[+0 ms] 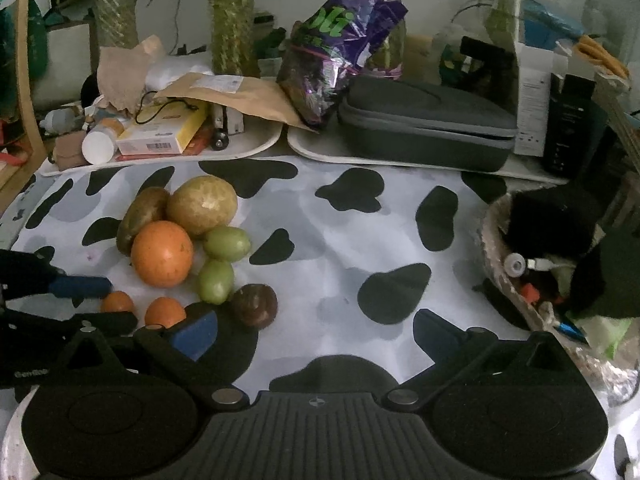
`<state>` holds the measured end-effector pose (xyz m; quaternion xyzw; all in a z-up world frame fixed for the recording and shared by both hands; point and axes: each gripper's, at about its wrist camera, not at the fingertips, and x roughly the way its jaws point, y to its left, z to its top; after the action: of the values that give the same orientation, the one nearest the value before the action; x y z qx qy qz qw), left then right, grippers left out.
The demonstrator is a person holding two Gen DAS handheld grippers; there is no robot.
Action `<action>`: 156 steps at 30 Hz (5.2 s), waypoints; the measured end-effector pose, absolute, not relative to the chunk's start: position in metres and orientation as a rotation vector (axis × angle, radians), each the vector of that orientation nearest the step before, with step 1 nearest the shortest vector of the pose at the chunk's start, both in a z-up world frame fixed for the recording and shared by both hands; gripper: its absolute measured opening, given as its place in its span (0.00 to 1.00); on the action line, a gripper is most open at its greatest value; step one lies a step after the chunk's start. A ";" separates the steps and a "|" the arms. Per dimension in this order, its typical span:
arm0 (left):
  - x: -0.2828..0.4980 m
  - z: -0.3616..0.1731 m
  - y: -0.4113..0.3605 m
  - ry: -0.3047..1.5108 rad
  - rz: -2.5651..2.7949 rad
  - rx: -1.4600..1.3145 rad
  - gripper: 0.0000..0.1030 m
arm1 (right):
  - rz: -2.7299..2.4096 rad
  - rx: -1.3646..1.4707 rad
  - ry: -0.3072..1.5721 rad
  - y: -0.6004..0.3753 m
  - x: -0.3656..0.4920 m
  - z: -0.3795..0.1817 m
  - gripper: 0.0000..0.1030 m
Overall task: Organize fruits
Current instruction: 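Grasp a small tangerine with the left tool while the right tool grasps the dark brown fruit, then carry both fruits onto the white floral plate and open both tools, then withdraw both open tools from the plate back toward the fruit pile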
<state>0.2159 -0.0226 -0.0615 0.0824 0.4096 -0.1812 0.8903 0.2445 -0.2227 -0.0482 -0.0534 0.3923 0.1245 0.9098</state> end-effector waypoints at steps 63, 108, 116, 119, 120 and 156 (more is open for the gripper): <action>0.114 -0.026 -0.038 0.781 -0.437 0.129 0.24 | 0.457 -0.104 0.834 -0.202 0.153 -0.028 0.30; 0.097 -0.049 -0.056 0.802 -0.496 0.346 0.69 | 0.553 -0.261 0.858 -0.212 0.120 -0.040 0.70; 0.082 -0.032 -0.041 0.737 -0.420 0.278 0.69 | 0.437 -0.117 0.788 -0.231 0.110 -0.023 1.00; 0.079 -0.026 -0.037 0.715 -0.401 0.241 0.69 | 0.391 -0.089 0.785 -0.237 0.110 -0.023 1.00; 0.079 -0.025 -0.036 0.711 -0.397 0.230 0.69 | 0.379 -0.087 0.784 -0.238 0.110 -0.024 1.00; 0.129 -0.034 -0.030 0.713 -0.411 0.171 0.69 | 0.237 -0.069 0.767 -0.239 0.153 -0.033 1.00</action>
<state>0.1288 -0.0303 -0.0344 0.0832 0.3462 -0.1997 0.9129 0.1534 -0.2394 -0.0332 -0.0336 0.3731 0.1156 0.9200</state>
